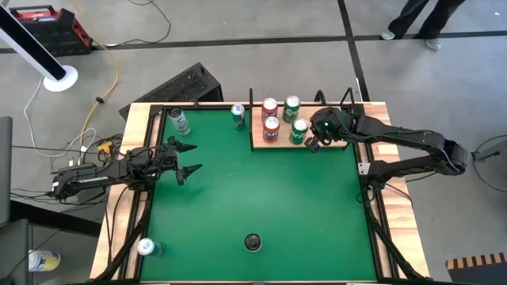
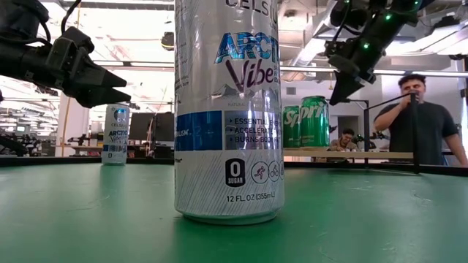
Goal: Place canned beverage on shelf
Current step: Put the green soda can on the shelf aligned with the other green soda can
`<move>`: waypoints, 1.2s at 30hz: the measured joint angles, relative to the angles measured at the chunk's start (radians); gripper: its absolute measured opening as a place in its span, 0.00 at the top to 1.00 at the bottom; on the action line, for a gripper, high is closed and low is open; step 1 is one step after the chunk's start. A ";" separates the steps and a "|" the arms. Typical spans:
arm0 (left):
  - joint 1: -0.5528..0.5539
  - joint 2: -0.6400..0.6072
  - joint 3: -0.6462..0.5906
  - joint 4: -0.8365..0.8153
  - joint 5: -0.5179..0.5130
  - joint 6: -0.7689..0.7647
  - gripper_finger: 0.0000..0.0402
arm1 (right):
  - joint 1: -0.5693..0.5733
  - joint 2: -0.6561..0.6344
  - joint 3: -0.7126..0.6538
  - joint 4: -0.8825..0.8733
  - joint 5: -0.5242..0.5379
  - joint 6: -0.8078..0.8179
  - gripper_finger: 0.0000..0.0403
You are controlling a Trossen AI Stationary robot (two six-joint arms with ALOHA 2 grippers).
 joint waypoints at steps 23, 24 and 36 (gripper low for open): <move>0.000 0.000 0.000 0.000 0.000 0.000 0.05 | -0.013 0.122 0.001 0.075 0.042 -0.064 0.95; 0.000 0.000 0.000 0.000 0.000 0.000 0.05 | -0.012 0.113 0.002 0.059 0.042 -0.063 0.95; 0.000 0.000 0.000 0.000 0.000 0.000 0.05 | 0.077 0.076 0.040 -0.013 -0.116 -0.081 0.95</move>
